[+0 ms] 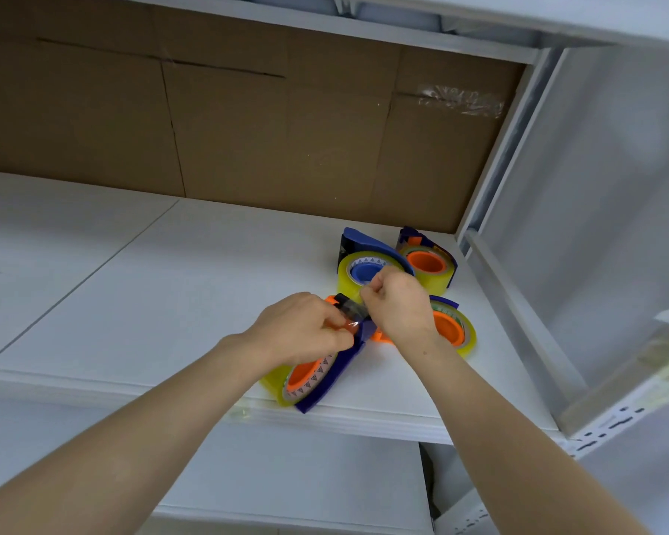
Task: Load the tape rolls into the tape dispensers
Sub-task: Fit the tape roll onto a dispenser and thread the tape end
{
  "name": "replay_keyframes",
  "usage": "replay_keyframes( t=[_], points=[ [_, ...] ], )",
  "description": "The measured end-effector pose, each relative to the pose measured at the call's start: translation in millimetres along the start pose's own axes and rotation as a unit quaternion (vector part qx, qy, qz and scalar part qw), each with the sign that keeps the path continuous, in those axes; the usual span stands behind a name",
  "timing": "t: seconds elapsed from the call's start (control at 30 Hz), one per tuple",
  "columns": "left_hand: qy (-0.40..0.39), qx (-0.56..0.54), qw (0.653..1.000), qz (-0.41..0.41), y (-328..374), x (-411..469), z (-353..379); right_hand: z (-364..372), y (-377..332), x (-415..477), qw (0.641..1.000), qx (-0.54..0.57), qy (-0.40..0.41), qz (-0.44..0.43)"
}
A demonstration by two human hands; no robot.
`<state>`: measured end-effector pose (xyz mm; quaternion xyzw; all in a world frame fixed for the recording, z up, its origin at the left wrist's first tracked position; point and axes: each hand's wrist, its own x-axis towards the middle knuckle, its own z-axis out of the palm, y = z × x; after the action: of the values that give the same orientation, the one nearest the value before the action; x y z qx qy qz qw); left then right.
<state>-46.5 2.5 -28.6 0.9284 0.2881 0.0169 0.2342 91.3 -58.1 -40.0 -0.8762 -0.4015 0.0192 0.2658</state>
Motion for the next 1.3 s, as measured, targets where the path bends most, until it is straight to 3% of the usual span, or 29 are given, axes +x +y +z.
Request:
replay_keyframes(
  t=[0.23,0.4,0.83,1.3],
  points=[
    [0.062,0.042,0.997,-0.014,-6.0,2.0,3.7,1.9,-9.4,6.8,0.998,-0.062,-0.008,-0.019],
    [0.046,-0.014,0.999,-0.013,-4.3,-3.8,-1.3,7.1,-10.2,3.7,0.994,-0.097,0.020,-0.050],
    [0.089,0.017,0.996,-0.002,-6.0,-11.5,4.1,4.5,-10.7,-11.1,0.995,-0.061,0.029,-0.068],
    [0.034,0.060,0.997,-0.023,-1.5,-2.0,2.3,5.7,-7.2,1.8,0.996,-0.083,0.003,-0.043]
  ],
)
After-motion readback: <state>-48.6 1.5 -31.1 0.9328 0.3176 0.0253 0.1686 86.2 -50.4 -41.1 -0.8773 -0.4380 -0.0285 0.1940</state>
